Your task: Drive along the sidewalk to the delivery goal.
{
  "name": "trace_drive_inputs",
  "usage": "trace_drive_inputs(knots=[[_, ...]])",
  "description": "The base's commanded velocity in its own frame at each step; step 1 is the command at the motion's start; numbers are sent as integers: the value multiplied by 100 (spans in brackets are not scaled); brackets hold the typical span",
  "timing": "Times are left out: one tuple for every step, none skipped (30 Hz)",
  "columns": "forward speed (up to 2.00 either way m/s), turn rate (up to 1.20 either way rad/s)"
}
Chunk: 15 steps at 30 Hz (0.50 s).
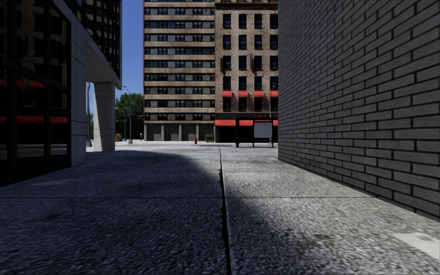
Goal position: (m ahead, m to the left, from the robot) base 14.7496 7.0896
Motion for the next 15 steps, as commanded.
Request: trace_drive_inputs(knots=[[197,0],[197,0],[197,0],[197,0],[197,0],[197,0],[197,0],[197,0],[197,0],[197,0],[197,8],[197,17],[197,23],[197,23],[197,80]])
